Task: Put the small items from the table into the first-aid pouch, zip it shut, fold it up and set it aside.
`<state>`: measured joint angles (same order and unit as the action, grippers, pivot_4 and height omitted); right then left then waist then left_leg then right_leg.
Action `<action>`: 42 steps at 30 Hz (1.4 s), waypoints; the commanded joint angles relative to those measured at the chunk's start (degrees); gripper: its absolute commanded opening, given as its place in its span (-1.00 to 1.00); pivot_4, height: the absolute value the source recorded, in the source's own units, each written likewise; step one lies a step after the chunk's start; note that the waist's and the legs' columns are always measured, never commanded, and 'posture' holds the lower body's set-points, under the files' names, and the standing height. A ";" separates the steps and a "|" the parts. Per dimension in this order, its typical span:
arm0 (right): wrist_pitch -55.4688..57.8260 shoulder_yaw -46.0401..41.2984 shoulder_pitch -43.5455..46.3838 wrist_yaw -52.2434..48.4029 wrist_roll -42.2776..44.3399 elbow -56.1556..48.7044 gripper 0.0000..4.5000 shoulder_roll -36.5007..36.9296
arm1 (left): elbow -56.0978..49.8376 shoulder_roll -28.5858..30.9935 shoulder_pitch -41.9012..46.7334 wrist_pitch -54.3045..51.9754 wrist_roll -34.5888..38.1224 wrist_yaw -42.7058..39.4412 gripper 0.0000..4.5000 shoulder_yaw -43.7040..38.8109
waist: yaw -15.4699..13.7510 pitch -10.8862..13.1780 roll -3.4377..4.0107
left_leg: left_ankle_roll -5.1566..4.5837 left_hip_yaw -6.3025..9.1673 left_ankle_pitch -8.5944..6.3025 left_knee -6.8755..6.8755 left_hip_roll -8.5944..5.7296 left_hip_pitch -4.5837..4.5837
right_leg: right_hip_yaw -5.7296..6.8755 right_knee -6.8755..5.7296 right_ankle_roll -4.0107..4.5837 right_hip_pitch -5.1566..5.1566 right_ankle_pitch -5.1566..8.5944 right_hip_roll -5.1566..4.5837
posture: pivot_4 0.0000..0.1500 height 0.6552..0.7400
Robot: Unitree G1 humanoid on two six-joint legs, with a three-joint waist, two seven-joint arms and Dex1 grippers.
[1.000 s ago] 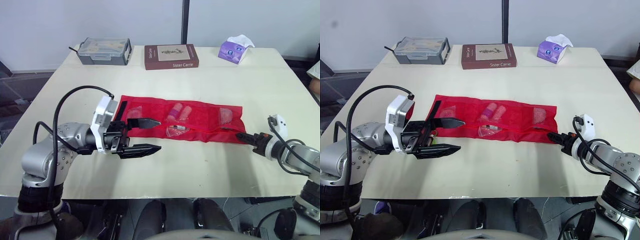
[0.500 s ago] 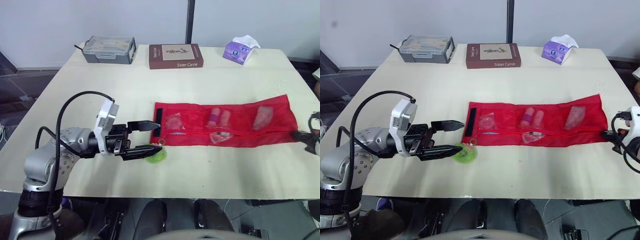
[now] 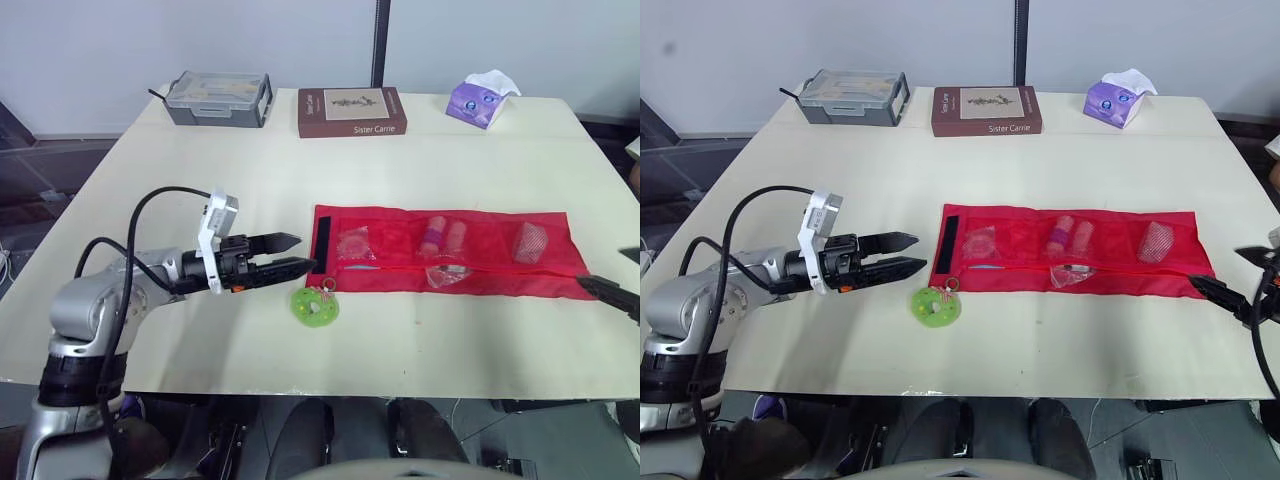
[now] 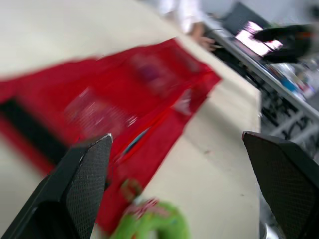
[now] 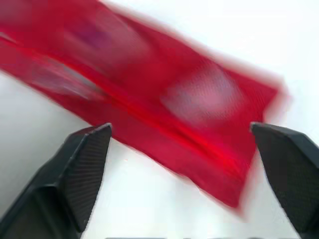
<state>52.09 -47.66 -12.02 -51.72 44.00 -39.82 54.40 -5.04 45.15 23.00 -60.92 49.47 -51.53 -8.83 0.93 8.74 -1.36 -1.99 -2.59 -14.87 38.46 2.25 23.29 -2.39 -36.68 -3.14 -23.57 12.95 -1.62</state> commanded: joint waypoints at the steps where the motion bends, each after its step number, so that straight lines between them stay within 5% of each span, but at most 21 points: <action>1: -3.13 2.08 4.09 2.03 10.14 -10.76 0.99 -1.01 | 6.61 0.40 5.26 -11.71 -0.35 5.22 1.00 1.21 | 0.06 0.08 -0.23 | 0.00 -0.03 0.00 -0.01 0.01 -0.16 | -0.02 -0.03 0.18 0.11 0.10 0.00 | 1.00 1.00; 9: -6.73 16.43 11.76 10.93 12.52 -16.80 0.99 -0.25 | 16.69 -8.64 11.78 -18.19 -4.45 13.84 1.00 1.98 | -1.18 0.16 -0.43 | 0.01 -0.04 0.00 -0.09 -0.11 0.01 | -0.01 0.00 0.42 0.01 0.00 -0.37 | 1.00 1.00; 17: -8.42 19.02 10.04 13.28 11.31 -18.03 0.99 0.62 | 22.83 -19.90 15.24 -23.23 -2.67 19.58 1.00 -7.34 | -1.91 0.09 -0.42 | 0.00 0.00 0.01 0.01 -0.14 0.02 | 0.03 -0.04 0.43 0.06 -0.01 -0.38 | 1.00 1.00; 27: -9.37 22.05 8.78 16.06 9.75 -18.91 0.99 0.73 | 27.98 -25.75 18.27 -26.22 -2.32 23.86 1.00 -16.78 | -1.75 0.08 -0.43 | 0.00 0.04 0.01 0.00 -0.16 0.03 | 0.05 -0.06 0.42 0.05 -0.03 -0.34 | 1.00 1.00; 31: -9.01 24.84 9.78 18.15 9.54 -18.81 1.00 0.63 | 30.67 -25.65 18.88 -25.56 -2.30 22.95 0.40 -17.94 | -1.63 0.09 -0.45 | 0.01 0.04 0.01 0.00 -0.17 0.04 | 0.05 -0.06 0.31 0.03 -0.09 -0.34 | 1.00 1.00; 35: -5.42 32.87 13.37 22.38 11.03 -16.94 1.00 -0.32 | 31.67 -24.75 19.22 -25.72 -1.93 21.81 -0.42 -17.73 | -1.50 0.10 -0.45 | 0.01 0.04 0.01 0.00 -0.15 0.05 | 0.05 -0.06 0.31 0.00 -0.11 -0.32 | 1.00 1.00; 36: -3.35 36.25 14.89 24.15 11.31 -15.80 1.00 -1.15 | 31.86 -24.74 19.31 -25.53 -2.03 21.68 -0.45 -17.64 | -1.46 0.09 -0.46 | 0.01 0.04 0.01 0.00 -0.14 0.05 | 0.05 -0.06 0.36 0.00 -0.09 -0.32 | 1.00 1.00; 38: 1.66 43.24 18.36 28.15 12.88 -12.46 1.00 -4.38 | 32.24 -25.01 19.68 -25.19 -2.21 21.81 -0.97 -17.79 | -1.37 0.07 -0.49 | 0.02 0.04 0.01 0.01 -0.13 0.03 | 0.05 -0.07 0.45 0.01 -0.03 -0.33 | 1.00 1.00; 42: 8.12 53.89 24.24 35.27 12.81 -4.79 1.00 -15.44 | 31.67 -26.34 20.53 -26.15 -1.77 23.46 -0.99 -19.54 | -1.32 0.04 -0.53 | 0.02 0.03 0.02 0.00 -0.12 0.03 | 0.03 -0.12 0.48 -0.01 -0.04 -0.34 | 1.00 1.00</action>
<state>58.46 4.04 10.98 -18.77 56.45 -45.42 40.09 27.72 19.14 42.13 -86.47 46.43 -28.29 -27.03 -0.40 8.79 -1.89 -1.97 -2.56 -14.85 38.46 2.14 23.35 -2.35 -36.80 -2.67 -23.60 12.91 -1.96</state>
